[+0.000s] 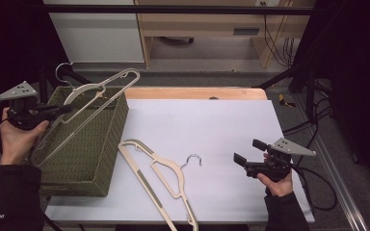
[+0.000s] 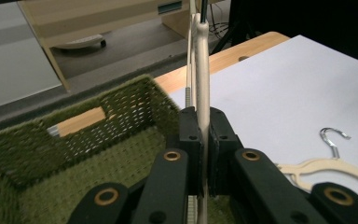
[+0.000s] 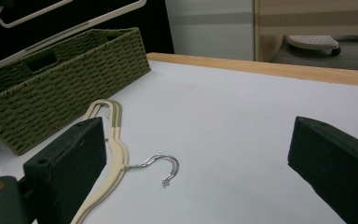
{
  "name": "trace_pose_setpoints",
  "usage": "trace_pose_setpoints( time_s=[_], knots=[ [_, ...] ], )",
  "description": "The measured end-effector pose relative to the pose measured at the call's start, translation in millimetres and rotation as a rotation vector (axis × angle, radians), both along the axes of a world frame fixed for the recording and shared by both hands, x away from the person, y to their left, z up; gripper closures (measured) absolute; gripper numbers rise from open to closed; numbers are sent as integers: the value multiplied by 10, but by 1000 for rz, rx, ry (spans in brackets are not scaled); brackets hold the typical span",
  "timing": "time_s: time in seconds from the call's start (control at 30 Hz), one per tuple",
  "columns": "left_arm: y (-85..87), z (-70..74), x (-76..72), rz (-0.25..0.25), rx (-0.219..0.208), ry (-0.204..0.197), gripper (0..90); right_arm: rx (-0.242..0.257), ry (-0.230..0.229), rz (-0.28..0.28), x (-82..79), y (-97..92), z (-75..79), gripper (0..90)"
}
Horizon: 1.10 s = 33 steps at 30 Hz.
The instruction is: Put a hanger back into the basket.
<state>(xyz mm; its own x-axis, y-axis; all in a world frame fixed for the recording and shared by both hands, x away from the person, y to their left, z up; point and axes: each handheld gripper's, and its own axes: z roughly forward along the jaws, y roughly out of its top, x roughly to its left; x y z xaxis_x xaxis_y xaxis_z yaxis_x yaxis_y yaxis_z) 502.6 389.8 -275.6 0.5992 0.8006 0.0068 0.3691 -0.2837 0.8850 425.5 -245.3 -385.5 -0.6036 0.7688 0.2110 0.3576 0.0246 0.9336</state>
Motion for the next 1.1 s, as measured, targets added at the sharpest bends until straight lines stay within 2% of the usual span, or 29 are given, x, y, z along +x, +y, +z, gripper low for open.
trace_pose_setpoints(
  time_s=[0.4, 0.53, 0.63, 0.8, 0.9, 1.1],
  knots=[
    [326, -217, 30, 70, 27, 18, 862, -5, 11, 1, 13, 5, -29, 46],
    [405, -301, 51, 88, 36, 46, 862, 0, 8, -2, 10, -4, -26, 46],
    [461, -355, 43, 80, 17, 61, 862, 2, 11, -5, 10, -4, -28, 46],
    [509, -449, 0, 74, 34, 104, 862, -5, 13, -1, 16, 8, -41, 46],
    [497, -546, 4, 79, 55, 129, 863, -10, 16, -1, 18, 8, -43, 46],
    [458, -788, 63, 109, 54, 182, 862, -10, 17, -4, 21, 20, -53, 46]
  ],
)
